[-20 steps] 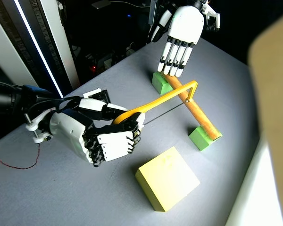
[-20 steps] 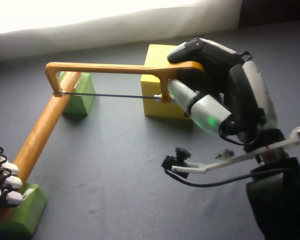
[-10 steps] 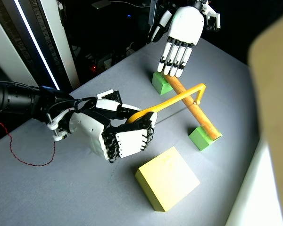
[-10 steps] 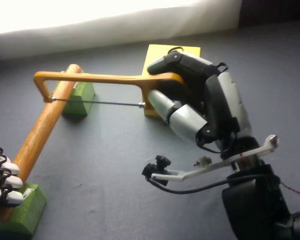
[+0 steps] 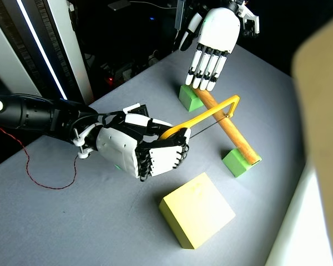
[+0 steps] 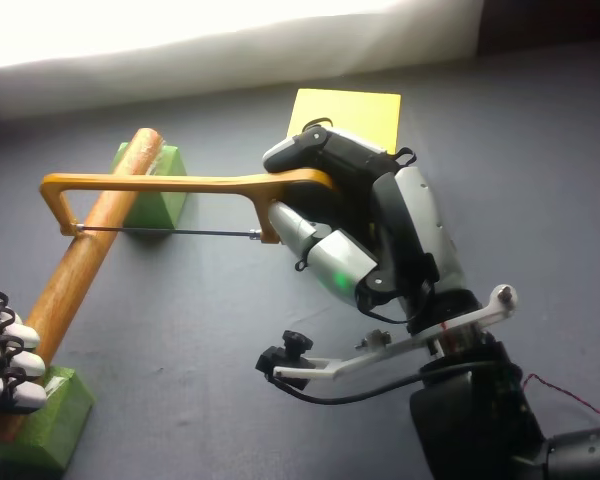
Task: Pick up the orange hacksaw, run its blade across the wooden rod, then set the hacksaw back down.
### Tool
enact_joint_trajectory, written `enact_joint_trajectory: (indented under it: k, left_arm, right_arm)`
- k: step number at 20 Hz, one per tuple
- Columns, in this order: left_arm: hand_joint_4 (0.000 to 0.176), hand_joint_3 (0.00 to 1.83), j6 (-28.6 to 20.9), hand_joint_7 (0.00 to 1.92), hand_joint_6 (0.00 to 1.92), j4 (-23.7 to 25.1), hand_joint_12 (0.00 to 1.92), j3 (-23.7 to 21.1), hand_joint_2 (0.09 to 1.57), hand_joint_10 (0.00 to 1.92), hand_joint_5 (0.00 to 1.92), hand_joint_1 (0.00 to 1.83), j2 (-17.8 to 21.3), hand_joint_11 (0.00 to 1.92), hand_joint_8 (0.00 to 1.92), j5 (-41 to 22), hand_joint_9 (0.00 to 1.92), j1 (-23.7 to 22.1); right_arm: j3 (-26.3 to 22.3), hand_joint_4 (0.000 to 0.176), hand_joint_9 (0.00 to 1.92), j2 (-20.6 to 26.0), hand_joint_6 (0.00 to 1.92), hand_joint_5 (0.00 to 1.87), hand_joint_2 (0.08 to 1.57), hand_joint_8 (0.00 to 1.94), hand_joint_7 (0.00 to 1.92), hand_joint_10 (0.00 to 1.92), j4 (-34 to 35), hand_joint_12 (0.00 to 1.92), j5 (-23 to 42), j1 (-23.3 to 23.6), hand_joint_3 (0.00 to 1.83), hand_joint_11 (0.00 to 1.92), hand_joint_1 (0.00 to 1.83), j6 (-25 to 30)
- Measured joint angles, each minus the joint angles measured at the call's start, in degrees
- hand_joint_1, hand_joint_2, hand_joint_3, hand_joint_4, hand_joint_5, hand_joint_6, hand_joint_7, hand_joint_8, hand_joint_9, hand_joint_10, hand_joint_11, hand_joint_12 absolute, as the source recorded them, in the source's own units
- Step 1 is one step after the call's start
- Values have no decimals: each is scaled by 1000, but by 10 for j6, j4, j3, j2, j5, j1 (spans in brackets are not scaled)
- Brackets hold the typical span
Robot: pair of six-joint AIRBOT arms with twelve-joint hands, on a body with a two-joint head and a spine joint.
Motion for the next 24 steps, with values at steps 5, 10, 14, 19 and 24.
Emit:
enact_joint_trajectory:
  k: [5,10,14,19,24]
  left_arm:
    - [0,0,0,187,5,0,374,0,1278,2,189,172,0,0,2,0,141,0]
    - [0,0,0,188,7,0,384,-3,1273,4,188,150,0,0,2,2,143,0]
    - [0,0,0,178,5,0,346,-3,1281,8,173,139,-3,0,6,2,133,0]
    - [0,0,0,192,3,0,445,-3,1273,8,181,134,-4,0,3,3,161,0]
    - [0,0,0,201,4,0,459,-3,1273,5,194,150,-6,0,2,4,171,0]
  right_arm:
    - [15,0,1051,-26,895,874,1114,1018,996,1208,0,1367,-6,0,0,1003,1361,-8]
    - [32,0,935,-49,1004,801,1153,1127,885,1351,0,1359,-14,0,0,990,1370,-12]
    - [55,0,918,-69,1028,792,1158,1129,881,1376,2,1395,-16,0,1,957,1368,-13]
    - [84,0,929,-104,1001,814,1152,1115,888,1363,2,1378,-30,7,0,979,1370,-13]
    - [106,0,938,-127,1033,783,1156,1125,884,1346,0,1331,-47,23,0,998,1369,-14]
